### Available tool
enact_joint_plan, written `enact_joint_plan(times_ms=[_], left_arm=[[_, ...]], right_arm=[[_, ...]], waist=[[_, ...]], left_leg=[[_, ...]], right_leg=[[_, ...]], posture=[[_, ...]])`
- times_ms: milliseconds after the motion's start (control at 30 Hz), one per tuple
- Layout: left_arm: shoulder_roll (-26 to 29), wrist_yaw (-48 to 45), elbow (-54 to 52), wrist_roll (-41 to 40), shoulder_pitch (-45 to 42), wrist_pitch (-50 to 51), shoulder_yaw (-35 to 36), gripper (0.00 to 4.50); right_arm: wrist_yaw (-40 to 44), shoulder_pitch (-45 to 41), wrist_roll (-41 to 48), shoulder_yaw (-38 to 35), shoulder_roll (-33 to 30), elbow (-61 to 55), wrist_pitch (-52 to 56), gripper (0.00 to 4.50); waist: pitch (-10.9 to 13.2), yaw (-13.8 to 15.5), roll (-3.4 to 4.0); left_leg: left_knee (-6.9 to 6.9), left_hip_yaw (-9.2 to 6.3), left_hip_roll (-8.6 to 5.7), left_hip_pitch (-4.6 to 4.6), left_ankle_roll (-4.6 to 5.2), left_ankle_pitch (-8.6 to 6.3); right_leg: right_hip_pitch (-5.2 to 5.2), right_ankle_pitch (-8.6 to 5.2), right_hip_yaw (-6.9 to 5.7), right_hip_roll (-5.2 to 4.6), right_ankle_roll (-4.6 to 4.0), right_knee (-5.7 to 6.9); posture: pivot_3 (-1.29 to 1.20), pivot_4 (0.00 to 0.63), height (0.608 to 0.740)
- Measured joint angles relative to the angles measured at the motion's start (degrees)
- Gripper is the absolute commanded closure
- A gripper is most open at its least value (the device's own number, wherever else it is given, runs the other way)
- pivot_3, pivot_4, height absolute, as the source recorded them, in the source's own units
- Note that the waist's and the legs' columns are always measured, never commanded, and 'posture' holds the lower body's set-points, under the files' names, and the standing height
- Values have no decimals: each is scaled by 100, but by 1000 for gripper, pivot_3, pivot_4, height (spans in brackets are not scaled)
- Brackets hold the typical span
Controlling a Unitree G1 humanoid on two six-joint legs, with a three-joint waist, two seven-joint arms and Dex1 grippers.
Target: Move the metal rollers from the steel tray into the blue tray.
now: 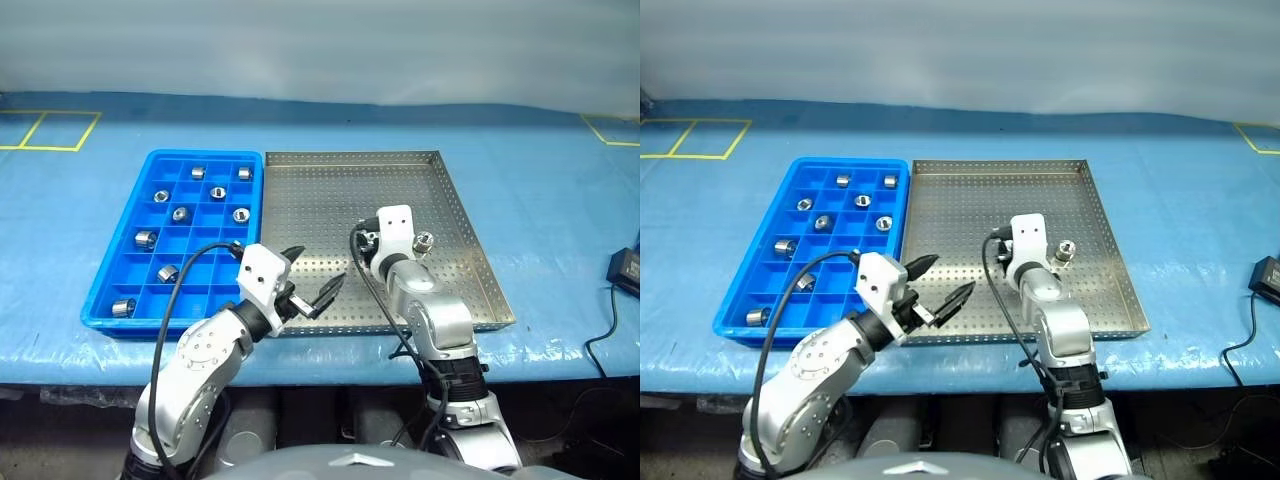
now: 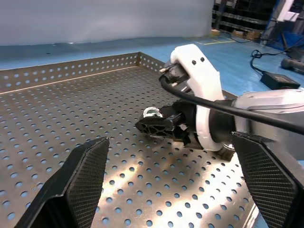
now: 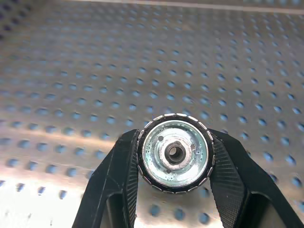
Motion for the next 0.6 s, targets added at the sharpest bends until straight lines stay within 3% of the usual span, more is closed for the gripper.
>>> enact_joint_plan(times_ms=[200, 333, 600], left_arm=[[-224, 660, -39, 128, 157, -121, 471, 0], [-474, 1159, -238, 236, 329, -173, 932, 0], [-848, 1860, -820, 291, 920, -272, 1717, 0]], right_arm=[[507, -782, 172, 509, 137, -178, 263, 2793], [654, -1196, 186, 646, 403, 421, 8, 2793], [1046, -1729, 178, 816, 786, 1699, -810, 2793]], waist=[[0, 183, -1], [1, 314, -2], [0, 871, -3]], left_leg=[[-7, -5, -2, 1, 0, 0], [-19, -4, -6, 0, -3, 1], [-59, -18, -8, 0, -15, 8]], right_leg=[[1, 1, -5, 0, 2, -2], [-1, 11, -5, -3, 18, -8], [-9, 1, -23, -2, 15, -13]], posture=[[369, 150, 740], [462, 150, 740], [575, 150, 740]])
